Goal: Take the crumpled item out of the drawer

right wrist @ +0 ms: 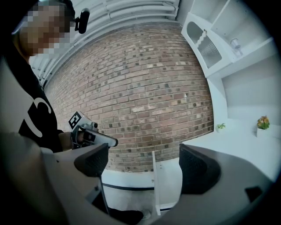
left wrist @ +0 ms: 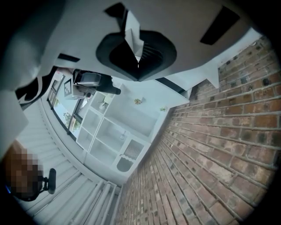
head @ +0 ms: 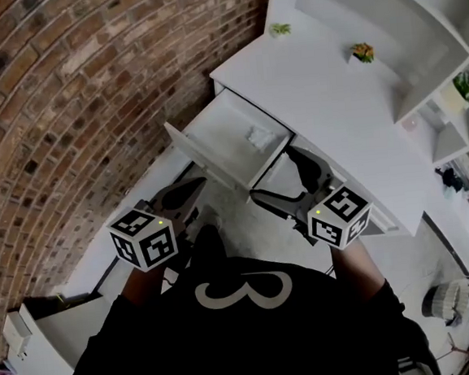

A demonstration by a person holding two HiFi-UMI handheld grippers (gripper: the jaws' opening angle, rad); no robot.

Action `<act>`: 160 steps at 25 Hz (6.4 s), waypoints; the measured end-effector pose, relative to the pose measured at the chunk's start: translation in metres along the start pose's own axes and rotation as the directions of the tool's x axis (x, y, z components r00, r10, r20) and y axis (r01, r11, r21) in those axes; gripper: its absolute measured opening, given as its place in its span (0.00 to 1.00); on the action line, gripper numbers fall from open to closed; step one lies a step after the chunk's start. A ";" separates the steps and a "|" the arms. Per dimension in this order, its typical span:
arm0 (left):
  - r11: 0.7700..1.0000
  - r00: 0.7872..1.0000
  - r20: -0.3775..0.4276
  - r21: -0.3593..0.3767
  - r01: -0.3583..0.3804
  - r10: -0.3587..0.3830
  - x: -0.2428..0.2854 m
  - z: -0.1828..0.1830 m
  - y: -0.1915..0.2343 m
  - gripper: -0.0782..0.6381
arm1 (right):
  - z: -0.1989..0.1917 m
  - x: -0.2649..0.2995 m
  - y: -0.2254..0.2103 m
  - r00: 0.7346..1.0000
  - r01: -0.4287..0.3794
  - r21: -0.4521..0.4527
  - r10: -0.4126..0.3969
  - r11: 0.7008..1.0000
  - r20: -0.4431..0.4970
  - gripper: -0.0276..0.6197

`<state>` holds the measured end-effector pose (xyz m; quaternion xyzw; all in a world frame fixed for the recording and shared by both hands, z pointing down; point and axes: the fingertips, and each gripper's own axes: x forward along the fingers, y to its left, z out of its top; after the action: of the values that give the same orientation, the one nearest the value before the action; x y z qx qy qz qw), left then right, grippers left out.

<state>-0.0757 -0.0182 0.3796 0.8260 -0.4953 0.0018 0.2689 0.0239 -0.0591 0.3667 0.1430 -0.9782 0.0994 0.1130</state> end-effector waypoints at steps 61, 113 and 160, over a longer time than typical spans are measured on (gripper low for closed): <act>0.980 0.915 -0.353 -0.093 0.175 -0.196 0.167 0.036 0.256 0.11 | -0.338 0.241 -0.294 0.510 0.522 0.059 -0.256 0.851 -0.821 0.65; 0.983 0.953 -0.243 -0.057 0.174 -0.182 0.162 0.076 0.228 0.11 | -0.206 0.201 -0.229 0.708 0.441 0.078 -0.293 0.894 -0.642 0.21; 0.921 0.930 -0.067 0.126 0.368 -0.362 0.111 0.157 0.046 0.11 | 0.111 0.049 -0.100 0.954 0.166 0.172 -0.203 0.971 0.222 0.20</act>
<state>-0.0982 -0.1958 0.2955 0.9200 -0.3257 0.0032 0.2181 -0.0127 -0.1909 0.2889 0.2529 -0.9566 0.1445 -0.0072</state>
